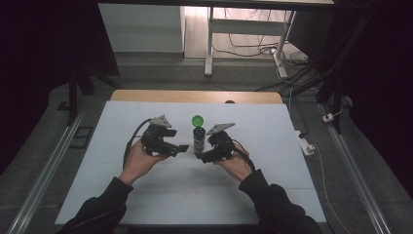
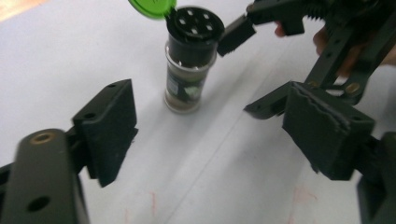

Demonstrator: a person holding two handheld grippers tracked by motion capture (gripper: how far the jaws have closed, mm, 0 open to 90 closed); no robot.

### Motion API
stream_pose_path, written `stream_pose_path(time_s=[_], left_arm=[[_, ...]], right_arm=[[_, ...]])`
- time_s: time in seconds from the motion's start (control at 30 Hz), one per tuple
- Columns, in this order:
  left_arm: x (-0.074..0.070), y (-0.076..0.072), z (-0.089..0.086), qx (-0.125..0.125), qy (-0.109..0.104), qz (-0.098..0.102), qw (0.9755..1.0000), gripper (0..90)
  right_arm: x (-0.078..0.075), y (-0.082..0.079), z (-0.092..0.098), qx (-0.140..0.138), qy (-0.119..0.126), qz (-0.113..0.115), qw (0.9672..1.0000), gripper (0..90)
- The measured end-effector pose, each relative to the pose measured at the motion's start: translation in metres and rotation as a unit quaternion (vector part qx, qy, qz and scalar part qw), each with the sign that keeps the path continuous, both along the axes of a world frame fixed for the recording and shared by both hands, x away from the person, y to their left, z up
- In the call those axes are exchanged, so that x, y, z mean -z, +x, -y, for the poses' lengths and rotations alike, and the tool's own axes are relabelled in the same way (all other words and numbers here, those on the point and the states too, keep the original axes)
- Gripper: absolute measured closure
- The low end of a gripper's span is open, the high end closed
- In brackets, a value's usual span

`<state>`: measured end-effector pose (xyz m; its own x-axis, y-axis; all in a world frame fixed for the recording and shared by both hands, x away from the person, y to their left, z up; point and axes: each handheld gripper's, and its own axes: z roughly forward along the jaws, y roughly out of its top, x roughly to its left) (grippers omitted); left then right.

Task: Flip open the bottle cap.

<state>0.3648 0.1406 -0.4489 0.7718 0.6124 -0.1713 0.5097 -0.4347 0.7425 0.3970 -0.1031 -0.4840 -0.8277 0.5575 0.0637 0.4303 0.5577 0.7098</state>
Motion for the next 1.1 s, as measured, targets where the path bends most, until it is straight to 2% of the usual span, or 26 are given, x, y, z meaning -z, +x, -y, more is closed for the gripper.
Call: stream_pose_path(time_s=[0.2, 0.5, 0.83, 1.1], left_arm=[[0.003, -0.014, -0.006, -0.001, 0.003, -0.012, 0.9999, 12.1], [0.000, -0.037, -0.025, -0.009, -0.022, -0.028, 0.9993, 6.0], [0.004, -0.069, -0.054, -0.026, -0.029, -0.029, 0.9988, 1.5], [0.007, -0.095, -0.078, -0.051, -0.031, -0.019, 0.9980, 0.0]], right_arm=[[-0.007, -0.011, 0.002, -0.013, 0.005, -0.006, 0.9999, 14.0], [-0.017, -0.032, 0.012, -0.023, 0.009, -0.009, 0.9997, 6.9], [-0.024, -0.054, 0.036, -0.024, 0.012, -0.003, 0.9996, 0.9], [-0.031, -0.072, 0.066, -0.003, 0.018, 0.009, 0.9998, 0.0]])
